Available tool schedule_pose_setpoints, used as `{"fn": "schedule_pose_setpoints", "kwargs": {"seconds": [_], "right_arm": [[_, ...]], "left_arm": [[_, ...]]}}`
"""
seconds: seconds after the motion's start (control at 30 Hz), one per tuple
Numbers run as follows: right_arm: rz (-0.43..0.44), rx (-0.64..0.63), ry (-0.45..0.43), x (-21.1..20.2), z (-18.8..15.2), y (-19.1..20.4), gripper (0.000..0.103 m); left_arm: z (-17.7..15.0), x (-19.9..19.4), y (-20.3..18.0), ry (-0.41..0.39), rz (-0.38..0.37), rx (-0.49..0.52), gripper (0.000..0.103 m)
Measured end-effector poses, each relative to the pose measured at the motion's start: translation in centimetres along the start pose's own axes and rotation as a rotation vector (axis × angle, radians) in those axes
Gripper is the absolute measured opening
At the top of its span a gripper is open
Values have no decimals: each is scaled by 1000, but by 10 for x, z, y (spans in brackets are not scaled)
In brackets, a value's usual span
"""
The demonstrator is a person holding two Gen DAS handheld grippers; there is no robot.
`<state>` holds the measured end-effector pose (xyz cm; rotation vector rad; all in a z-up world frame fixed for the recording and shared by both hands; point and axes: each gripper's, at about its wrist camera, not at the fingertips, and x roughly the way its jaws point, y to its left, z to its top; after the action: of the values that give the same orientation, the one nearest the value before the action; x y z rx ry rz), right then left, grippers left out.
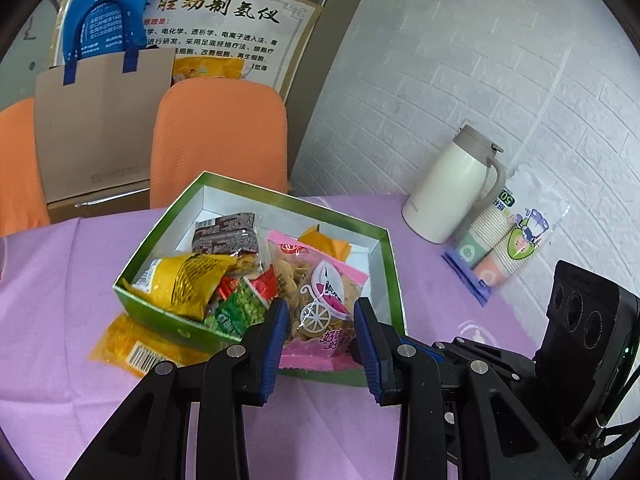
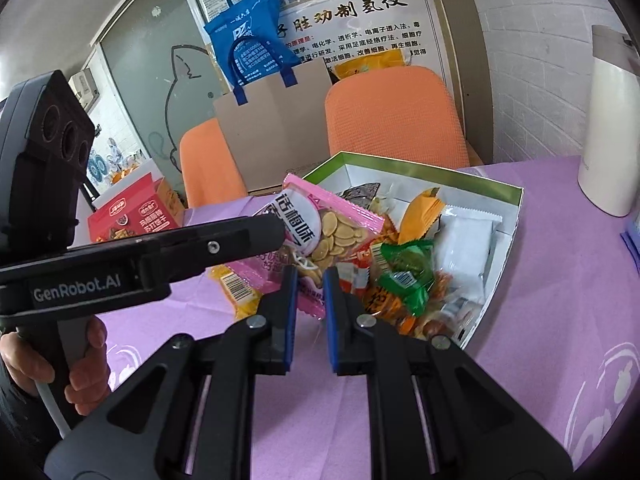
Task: Organize snacks
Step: 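Carry the pink packet into the green box and open the left gripper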
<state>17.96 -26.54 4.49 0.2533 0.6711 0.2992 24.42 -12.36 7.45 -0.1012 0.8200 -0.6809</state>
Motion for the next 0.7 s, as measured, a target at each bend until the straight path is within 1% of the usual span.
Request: {"fn": "schedule_pose_setpoints", "kwargs": {"seconds": [0.2, 0.23, 0.27, 0.3, 0.33, 0.37, 0.4, 0.43, 0.47, 0.5, 0.57, 0.7], "right_arm": [[-26, 9, 0, 27, 11, -20, 14], [-40, -2, -1, 33, 11, -21, 14], [-63, -17, -2, 37, 10, -21, 14], [-89, -31, -2, 39, 9, -21, 16], [-116, -53, -3, 41, 6, -20, 28], [-116, -62, -11, 40, 4, -21, 46], [-118, -70, -21, 39, 2, -22, 54], [-134, -81, -38, 36, -1, -21, 61], [-144, -92, -48, 34, -3, -21, 62], [-146, -100, -50, 33, -4, -22, 62], [-151, -100, -46, 30, -7, -21, 65], [-148, -79, -46, 21, -8, -18, 66]], "left_arm": [[14, 36, 11, 18, -6, -18, 35], [14, 41, 13, 26, -23, -21, 35], [13, 46, 13, 33, -22, -19, 35], [12, 49, 14, 32, -12, -12, 39], [10, 50, 13, 35, -3, 0, 58], [9, 51, 13, 36, 18, 4, 69], [6, 48, 16, 19, 39, 0, 85], [4, 45, 19, -4, 50, -7, 87], [3, 41, 22, -23, 53, -13, 87], [2, 39, 25, -24, 56, -20, 88], [-1, 36, 32, -12, 76, -42, 88], [-9, 22, 44, -5, 100, -77, 88]]}}
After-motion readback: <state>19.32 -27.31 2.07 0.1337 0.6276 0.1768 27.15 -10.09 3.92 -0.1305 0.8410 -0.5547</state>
